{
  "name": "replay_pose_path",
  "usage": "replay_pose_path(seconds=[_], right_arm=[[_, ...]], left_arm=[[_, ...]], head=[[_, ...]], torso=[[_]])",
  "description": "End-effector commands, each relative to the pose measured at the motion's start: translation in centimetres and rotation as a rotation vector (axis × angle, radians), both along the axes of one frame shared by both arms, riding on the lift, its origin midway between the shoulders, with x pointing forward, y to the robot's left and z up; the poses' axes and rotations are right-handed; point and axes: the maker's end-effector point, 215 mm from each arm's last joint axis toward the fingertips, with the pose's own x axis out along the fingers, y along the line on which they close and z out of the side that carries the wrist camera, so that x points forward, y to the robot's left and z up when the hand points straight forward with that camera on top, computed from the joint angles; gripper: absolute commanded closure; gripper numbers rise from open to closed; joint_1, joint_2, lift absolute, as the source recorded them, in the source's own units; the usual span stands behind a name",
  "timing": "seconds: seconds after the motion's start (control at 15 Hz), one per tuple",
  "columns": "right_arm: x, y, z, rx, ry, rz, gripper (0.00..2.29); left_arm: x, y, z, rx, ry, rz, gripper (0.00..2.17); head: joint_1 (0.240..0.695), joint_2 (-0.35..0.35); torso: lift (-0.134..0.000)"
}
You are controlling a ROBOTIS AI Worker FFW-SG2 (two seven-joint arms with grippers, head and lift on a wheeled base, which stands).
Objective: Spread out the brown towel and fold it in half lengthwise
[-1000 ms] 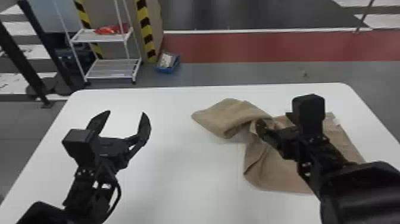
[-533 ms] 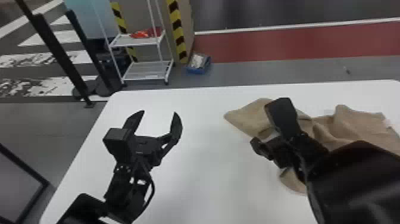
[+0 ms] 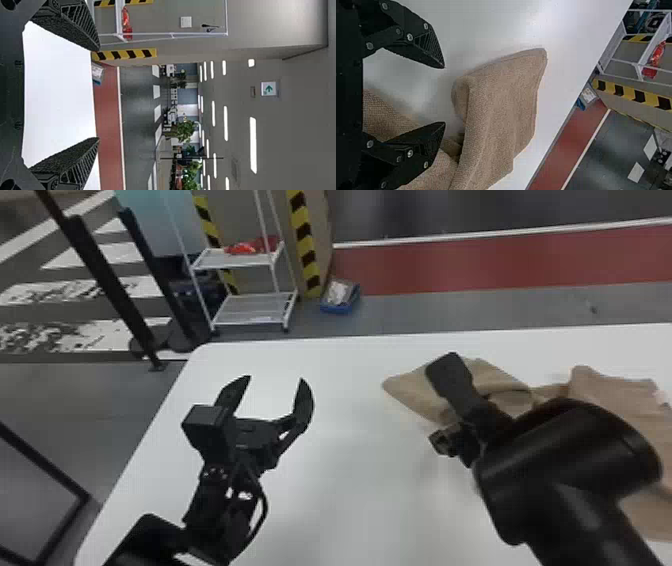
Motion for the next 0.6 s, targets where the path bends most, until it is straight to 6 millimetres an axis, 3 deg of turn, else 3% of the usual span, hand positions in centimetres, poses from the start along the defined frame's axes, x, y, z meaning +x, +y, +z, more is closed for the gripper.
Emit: replay_pose_path(seconds=[0.0, 0.4, 0.53], right_arm=[[1.2, 0.5, -0.4, -0.010, -0.019, 0.022, 0.44], [2.2, -0.1, -1.3, -0.024, -0.023, 0.022, 0.44], [2.4, -0.5, -1.4, -0.026, -0.019, 0.015, 0.60]], left_arm=[[-0.2, 0.2, -0.1, -0.001, 0.000, 0.001, 0.08], [-0.3, 0.3, -0.3, -0.003, 0.003, 0.005, 0.08], [-0.2, 0.3, -0.4, -0.003, 0.005, 0.005, 0.08]], head=[[0.695, 0.211], [0.695, 0.214], [0.695, 0.211]], torso=[[-0.125], [-0.125], [-0.125]])
